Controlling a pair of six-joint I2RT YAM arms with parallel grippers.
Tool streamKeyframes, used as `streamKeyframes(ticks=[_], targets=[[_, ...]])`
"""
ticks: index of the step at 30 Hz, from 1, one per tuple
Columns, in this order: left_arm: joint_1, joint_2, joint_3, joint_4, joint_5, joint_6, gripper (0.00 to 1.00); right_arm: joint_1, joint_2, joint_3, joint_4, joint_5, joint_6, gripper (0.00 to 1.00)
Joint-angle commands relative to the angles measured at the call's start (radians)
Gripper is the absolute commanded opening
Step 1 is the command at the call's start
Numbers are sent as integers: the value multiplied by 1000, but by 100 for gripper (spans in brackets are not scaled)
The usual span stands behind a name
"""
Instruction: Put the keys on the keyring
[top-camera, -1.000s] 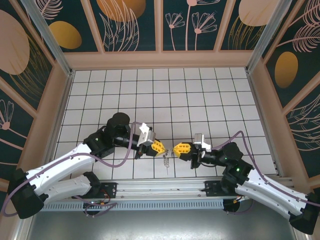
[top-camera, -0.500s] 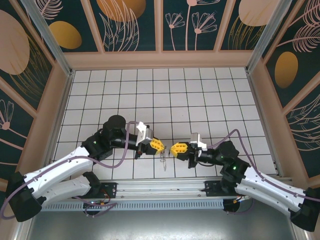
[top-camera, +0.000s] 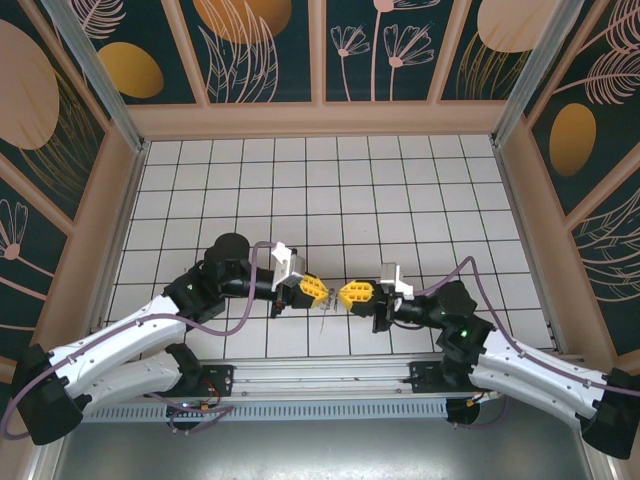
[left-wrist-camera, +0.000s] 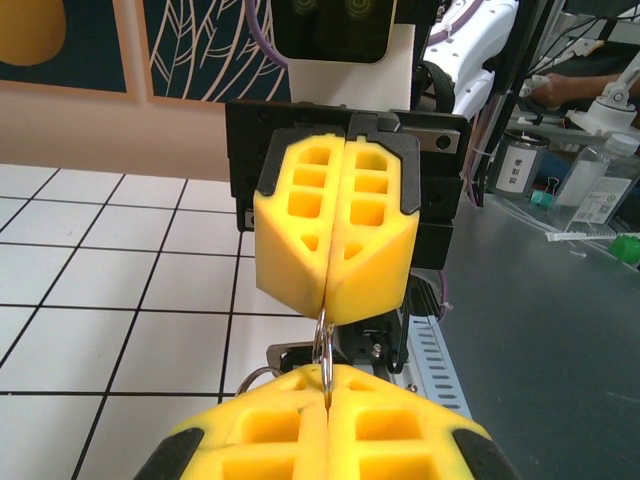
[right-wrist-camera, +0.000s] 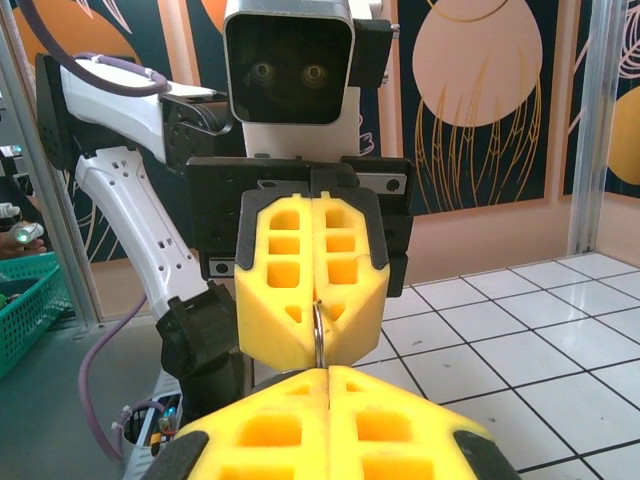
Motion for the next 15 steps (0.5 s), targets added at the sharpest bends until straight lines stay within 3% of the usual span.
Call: streamKeyframes(ticks=[1,15], targets=[[5,-11,-7,50,2,-14,0,7,1,0,74,15,-11,0],[5,-4,-10,55,10,-19,0,7,-1,3,44,-3,-15,0]])
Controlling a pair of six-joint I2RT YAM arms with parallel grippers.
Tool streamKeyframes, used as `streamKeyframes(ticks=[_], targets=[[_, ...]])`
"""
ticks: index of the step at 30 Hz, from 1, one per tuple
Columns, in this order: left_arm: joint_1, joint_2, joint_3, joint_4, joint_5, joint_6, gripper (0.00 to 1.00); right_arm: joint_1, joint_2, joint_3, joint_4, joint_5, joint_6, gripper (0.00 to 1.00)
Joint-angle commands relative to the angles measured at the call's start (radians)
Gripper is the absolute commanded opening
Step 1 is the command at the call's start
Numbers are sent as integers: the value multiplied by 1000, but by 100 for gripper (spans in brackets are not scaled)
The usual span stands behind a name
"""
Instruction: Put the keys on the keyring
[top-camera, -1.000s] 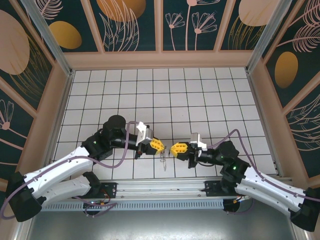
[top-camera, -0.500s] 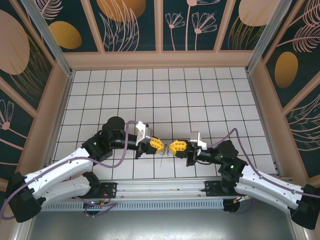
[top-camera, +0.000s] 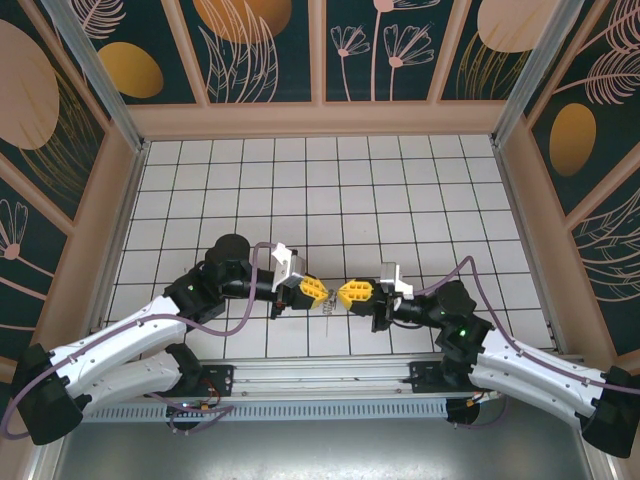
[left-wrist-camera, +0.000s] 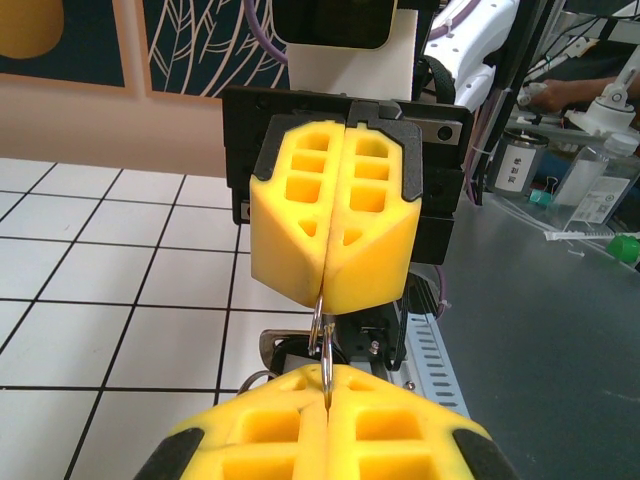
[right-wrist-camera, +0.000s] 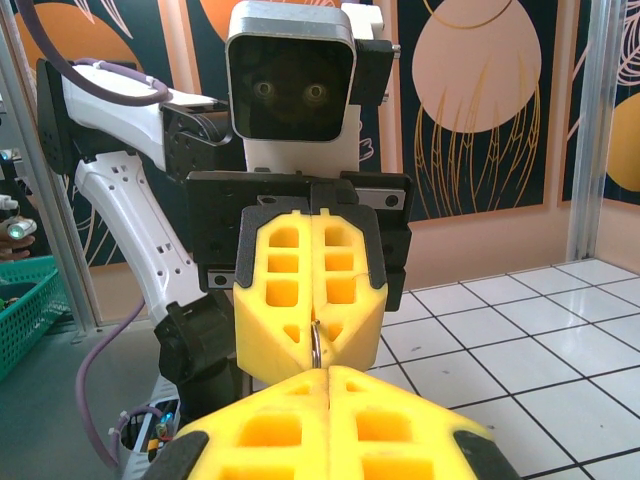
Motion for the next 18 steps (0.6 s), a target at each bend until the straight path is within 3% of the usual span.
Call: streamKeyframes(ticks=[1,18], targets=[[5,-4,-2,48,9,-13,0,7,-10,4,17,-5,-18,0],[5,7,-3,44,7,-9,0,6,-19,16,-13,-22,-32,0]])
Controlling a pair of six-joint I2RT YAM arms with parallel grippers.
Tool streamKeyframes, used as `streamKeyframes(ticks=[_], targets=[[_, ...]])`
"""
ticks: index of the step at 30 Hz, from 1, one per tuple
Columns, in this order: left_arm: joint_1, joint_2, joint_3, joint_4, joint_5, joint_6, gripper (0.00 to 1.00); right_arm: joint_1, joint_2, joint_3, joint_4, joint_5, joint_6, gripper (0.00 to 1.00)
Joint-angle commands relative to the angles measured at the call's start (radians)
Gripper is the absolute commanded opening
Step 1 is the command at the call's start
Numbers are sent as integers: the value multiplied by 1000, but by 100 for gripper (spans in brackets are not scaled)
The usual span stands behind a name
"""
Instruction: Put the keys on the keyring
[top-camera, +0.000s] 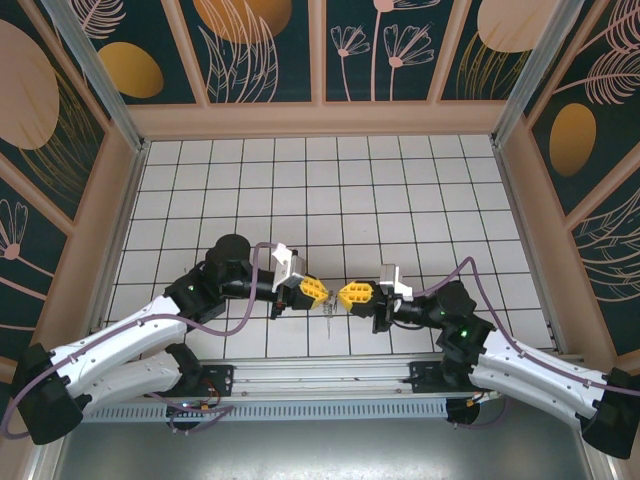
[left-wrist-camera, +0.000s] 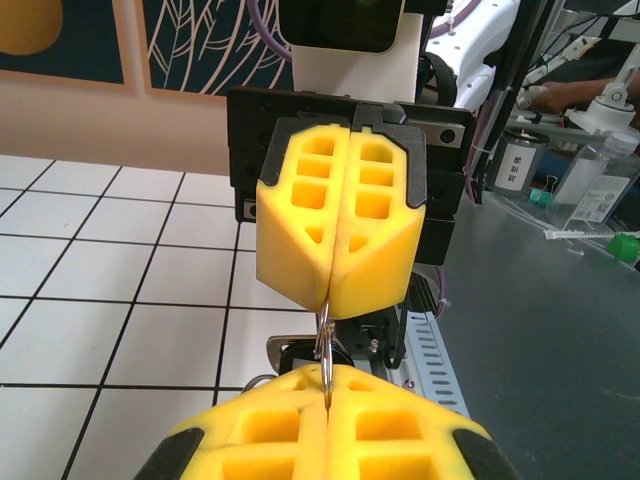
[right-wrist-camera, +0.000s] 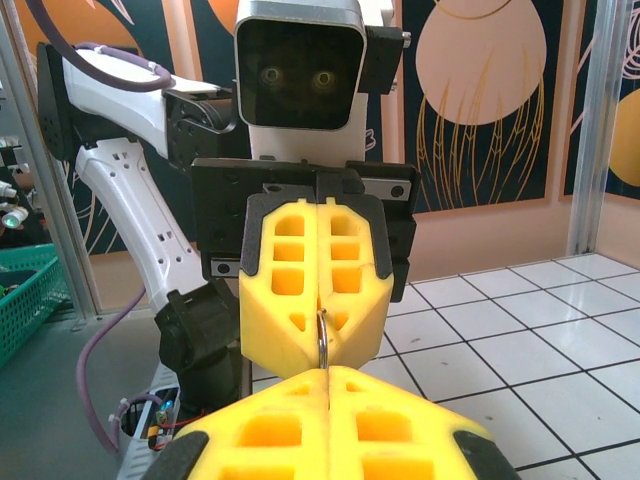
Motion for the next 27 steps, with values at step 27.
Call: streamKeyframes(ticks=[27], targets=[[5,12,7,26,6,5,0,-8,20,26,37,-49,-11,0]])
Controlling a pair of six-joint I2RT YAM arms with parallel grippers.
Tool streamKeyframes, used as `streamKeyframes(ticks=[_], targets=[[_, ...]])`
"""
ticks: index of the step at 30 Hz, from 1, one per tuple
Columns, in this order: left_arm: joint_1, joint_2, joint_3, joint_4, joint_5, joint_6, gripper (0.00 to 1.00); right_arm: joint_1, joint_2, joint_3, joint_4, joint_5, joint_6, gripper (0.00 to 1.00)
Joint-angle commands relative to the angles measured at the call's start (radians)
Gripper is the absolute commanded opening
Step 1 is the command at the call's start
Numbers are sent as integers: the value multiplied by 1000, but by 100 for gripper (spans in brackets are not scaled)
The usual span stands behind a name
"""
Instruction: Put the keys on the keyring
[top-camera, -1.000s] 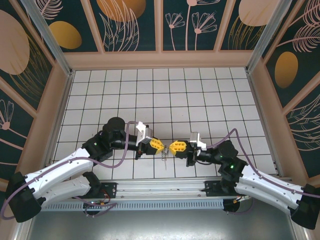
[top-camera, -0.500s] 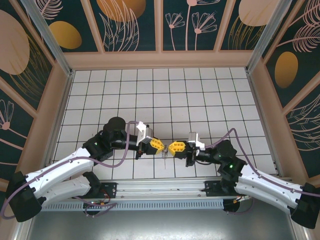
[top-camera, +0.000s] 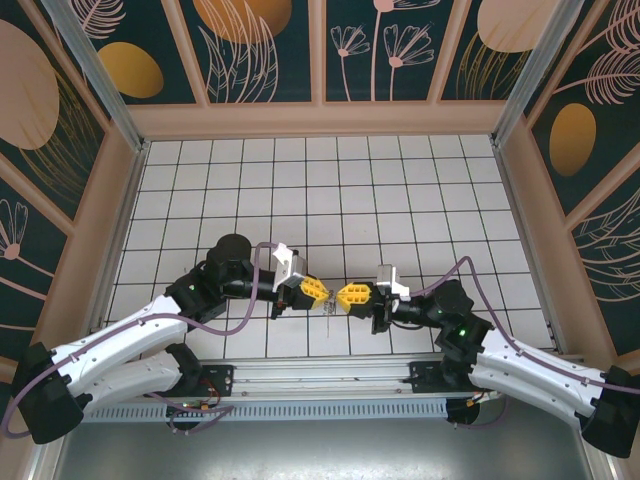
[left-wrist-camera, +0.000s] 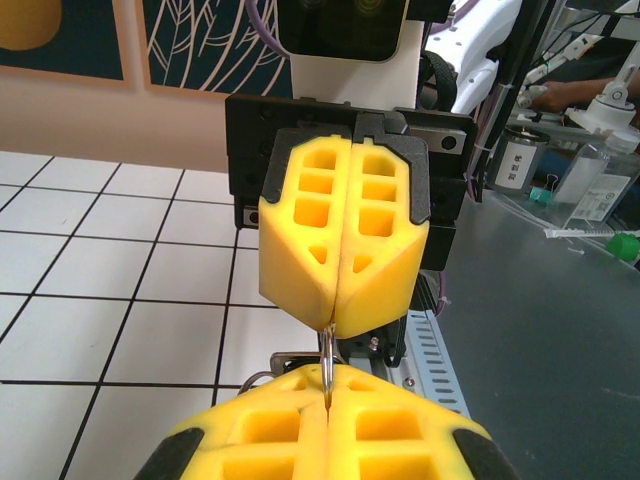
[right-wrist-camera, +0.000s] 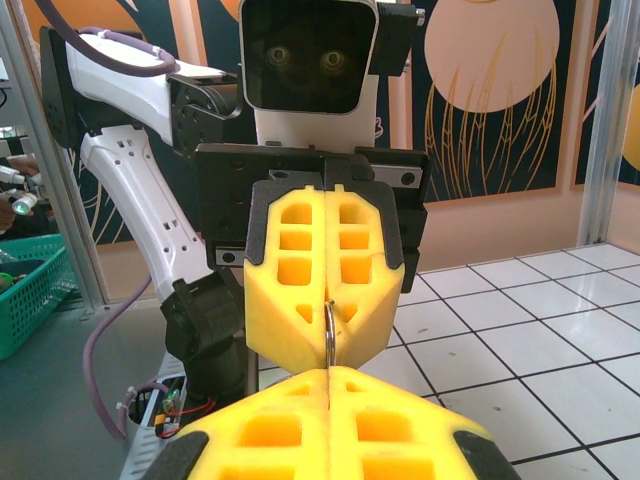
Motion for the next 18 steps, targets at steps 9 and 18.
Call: streamKeyframes(ticks=[9,18], targets=[[5,11,10,21,5,8,0,-9,6,30,49,-47,-4,0],[5,15,10,20,6,10,0,-15,7,33,49,-74,-2,0]])
